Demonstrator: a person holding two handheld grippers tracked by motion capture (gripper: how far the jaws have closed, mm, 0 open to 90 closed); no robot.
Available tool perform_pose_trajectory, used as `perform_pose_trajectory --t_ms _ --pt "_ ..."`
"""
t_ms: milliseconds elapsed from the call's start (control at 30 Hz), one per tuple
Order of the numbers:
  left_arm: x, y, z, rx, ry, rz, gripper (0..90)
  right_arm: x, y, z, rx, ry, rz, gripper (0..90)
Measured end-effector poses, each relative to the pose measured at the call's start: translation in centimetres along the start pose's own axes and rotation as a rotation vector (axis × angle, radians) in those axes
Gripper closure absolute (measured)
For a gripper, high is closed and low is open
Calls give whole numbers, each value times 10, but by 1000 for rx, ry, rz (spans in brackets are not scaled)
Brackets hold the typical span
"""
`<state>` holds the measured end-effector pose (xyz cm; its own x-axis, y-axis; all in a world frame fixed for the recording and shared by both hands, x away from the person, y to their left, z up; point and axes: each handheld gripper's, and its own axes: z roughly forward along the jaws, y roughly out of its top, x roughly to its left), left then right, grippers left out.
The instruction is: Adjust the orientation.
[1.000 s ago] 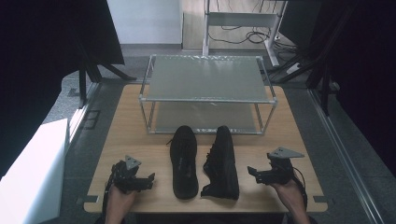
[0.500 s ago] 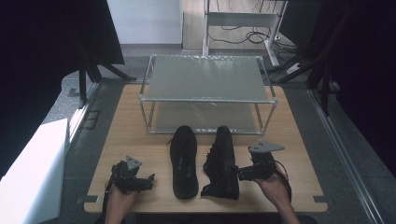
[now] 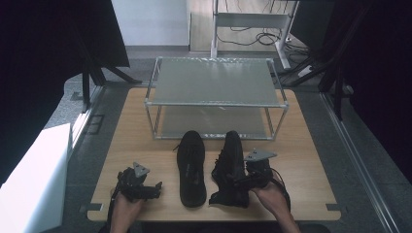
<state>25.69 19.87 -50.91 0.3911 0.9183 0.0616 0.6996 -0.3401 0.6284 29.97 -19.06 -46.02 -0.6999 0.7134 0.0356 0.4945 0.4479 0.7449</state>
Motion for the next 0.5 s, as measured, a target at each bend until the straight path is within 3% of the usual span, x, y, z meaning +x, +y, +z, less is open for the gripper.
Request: perform_pose_trajectory --t_ms 267,500 --pt "0 0 0 3 3 4 0 -12 -10 -9 -9 0 38 0" --pt "-1 0 1 5 3 4 0 -22 -19 -21 -14 -31 54 0"
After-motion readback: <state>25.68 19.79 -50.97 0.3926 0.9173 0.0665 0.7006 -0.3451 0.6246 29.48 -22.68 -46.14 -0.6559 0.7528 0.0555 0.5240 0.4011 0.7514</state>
